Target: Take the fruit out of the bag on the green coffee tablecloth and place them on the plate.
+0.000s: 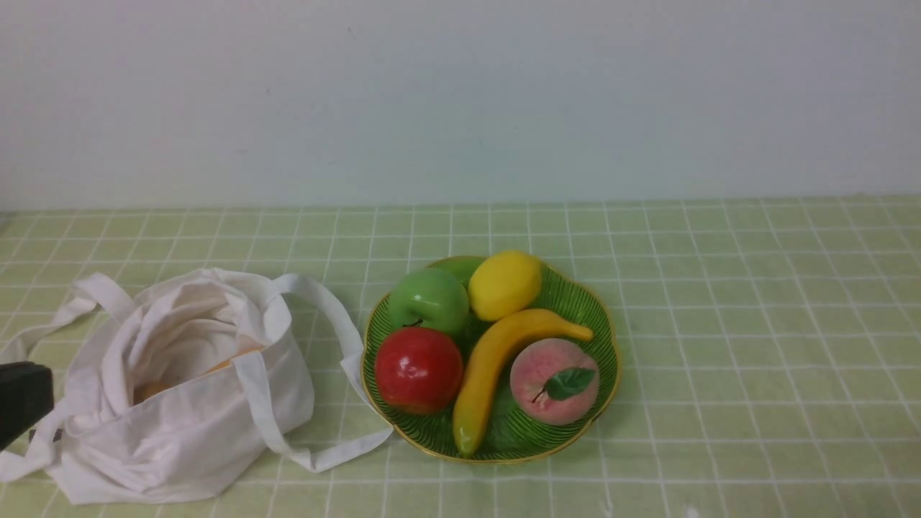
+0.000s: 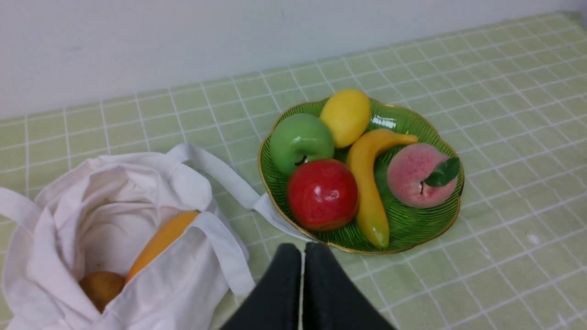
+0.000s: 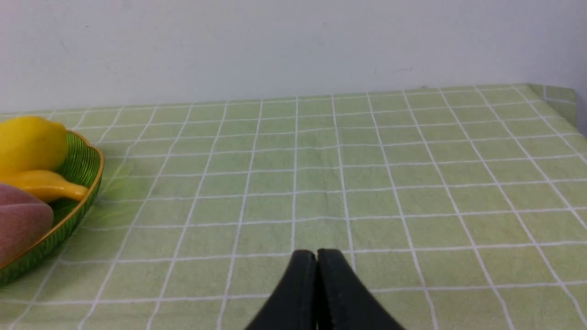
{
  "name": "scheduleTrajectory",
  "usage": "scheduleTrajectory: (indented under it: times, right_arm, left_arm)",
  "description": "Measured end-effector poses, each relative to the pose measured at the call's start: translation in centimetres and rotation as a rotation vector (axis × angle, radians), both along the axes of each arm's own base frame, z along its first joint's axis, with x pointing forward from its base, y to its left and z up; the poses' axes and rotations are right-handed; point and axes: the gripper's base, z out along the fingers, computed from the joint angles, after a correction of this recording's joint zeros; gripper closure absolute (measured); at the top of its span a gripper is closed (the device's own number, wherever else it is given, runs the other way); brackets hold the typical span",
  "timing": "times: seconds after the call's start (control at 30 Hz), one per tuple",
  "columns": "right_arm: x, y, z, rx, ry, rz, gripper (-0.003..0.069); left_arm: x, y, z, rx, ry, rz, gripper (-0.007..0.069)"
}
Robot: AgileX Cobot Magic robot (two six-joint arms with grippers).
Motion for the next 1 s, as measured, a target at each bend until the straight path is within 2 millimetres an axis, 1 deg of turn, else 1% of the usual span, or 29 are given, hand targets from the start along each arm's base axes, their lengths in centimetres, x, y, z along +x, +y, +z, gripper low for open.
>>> scheduleTrajectory:
  times: [0.07, 0.17, 0.57, 0.77, 0.83, 0.87, 0.9, 0.93, 1.0]
  right_arm:
    - [0.0, 0.0, 0.0, 0.0, 0.0, 0.0, 0.0669]
    - [0.0, 0.0, 0.0, 0.0, 0.0, 0.0, 0.0669]
    - [0.0, 0.0, 0.0, 0.0, 0.0, 0.0, 0.0669]
    - [0.0, 0.0, 0.0, 0.0, 0.0, 0.0, 0.0669]
    - [0.0, 0.0, 0.0, 0.0, 0.0, 0.0, 0.0669]
    - [0.0, 0.0, 0.0, 0.0, 0.0, 0.0, 0.0669]
    - [0.0, 0.0, 0.0, 0.0, 0.0, 0.0, 0.0669]
    - [0.0, 0.0, 0.0, 0.0, 0.0, 0.0, 0.0669]
    - [0.0, 0.0, 0.0, 0.0, 0.0, 0.0, 0.0669]
  left_arm:
    - [-0.8, 0.4, 0.3, -0.031, -0.03, -0.006, 0.0632]
    - [-1.2, 0.5, 0.3, -0.045, -0.043, -0.009, 0.0632]
    - [-1.3, 0.5, 0.4, -0.039, -0.049, -0.014, 0.0632]
    - [-1.7, 0.8, 0.5, -0.045, -0.069, -0.012, 0.0632]
    - [-2.4, 1.3, 0.1, -0.05, -0.106, 0.003, 0.0632]
    - [-2.7, 1.6, -0.3, -0.047, -0.125, 0.019, 0.0632]
    - [-3.0, 1.9, -1.3, -0.041, -0.151, 0.052, 0.0632]
    - [-3.1, 1.9, -1.4, -0.038, -0.16, 0.056, 0.0632]
    - [-3.5, 2.2, -4.0, -0.014, -0.212, 0.117, 0.0632]
